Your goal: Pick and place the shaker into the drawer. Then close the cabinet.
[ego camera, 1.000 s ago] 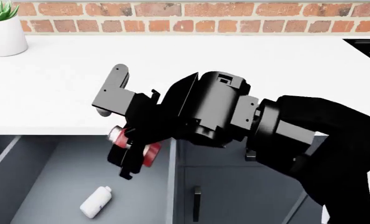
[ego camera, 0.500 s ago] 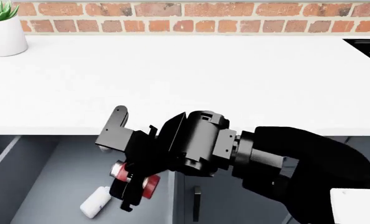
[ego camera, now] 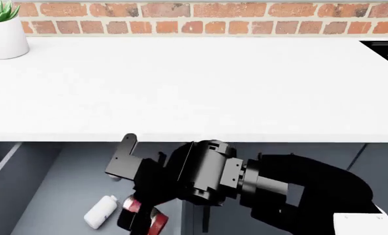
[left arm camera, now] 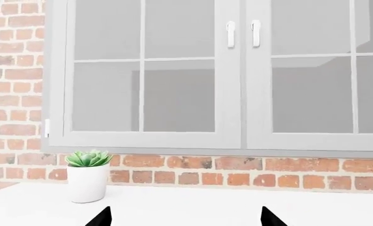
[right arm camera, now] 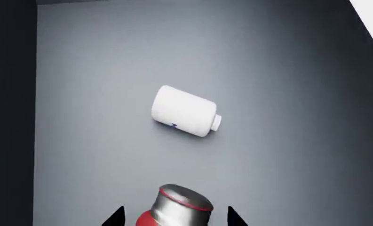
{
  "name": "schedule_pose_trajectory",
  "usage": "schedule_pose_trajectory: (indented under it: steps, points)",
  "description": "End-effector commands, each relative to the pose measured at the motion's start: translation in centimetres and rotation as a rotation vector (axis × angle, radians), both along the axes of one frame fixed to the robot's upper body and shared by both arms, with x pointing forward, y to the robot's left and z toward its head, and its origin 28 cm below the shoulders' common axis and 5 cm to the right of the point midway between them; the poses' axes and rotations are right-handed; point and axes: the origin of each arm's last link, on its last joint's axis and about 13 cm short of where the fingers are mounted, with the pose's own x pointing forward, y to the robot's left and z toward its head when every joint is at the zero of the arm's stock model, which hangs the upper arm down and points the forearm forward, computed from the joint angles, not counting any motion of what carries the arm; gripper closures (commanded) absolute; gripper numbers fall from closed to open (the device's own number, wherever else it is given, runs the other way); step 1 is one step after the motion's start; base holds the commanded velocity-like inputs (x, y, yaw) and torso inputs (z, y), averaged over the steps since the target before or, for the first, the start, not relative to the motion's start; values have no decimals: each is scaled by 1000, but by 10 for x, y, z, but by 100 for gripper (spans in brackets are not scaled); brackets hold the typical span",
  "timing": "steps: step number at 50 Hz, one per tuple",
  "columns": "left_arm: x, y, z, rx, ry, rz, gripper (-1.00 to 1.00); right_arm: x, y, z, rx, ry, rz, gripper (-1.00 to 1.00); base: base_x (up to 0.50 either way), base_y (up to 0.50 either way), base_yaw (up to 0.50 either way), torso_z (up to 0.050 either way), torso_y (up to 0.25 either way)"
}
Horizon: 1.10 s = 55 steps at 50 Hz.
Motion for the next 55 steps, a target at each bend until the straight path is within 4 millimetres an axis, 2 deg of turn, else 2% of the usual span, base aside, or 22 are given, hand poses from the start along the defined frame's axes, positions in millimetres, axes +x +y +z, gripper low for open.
schedule_pose_trajectory:
  steps: [1,6,14,19,22,29,37,41,46,55]
  points:
    - [-1,1,0,10,-3,3,-100,2,4,9,51,-50,-33,-100,0,0,0,0,0]
    - [-1,-3,4,21,-18,-10,-100,3,12,43,153,-139,-44,-100,0,0,0,0,0]
    - [-1,-5,9,34,-36,-35,-100,-14,2,108,362,-335,-66,-100,0,0,0,0,0]
    - [2,-9,12,16,-48,-84,-100,-35,-16,151,541,-545,-119,-100,0,0,0,0,0]
    - [6,-14,14,-18,-41,-133,-100,-53,-36,165,648,-686,-227,-100,0,0,0,0,0]
    - [16,-31,15,-54,-54,-190,-100,-97,-77,159,802,-855,-458,-100,0,0,0,0,0]
    - [22,-42,19,-34,-92,-204,-100,-133,-99,157,856,-1022,-566,-100,-18,-63,0,0,0]
    - [23,-45,17,-27,-95,-209,-100,-143,-103,152,870,-1051,-592,-100,-206,-501,0,0,0]
    - [23,-45,17,-23,-101,-214,-100,-149,-103,156,920,-1067,-600,-100,-216,-501,0,0,0]
    - [21,-38,21,-24,-112,-206,-100,-144,-102,153,947,-1048,-610,-100,-215,-501,0,0,0]
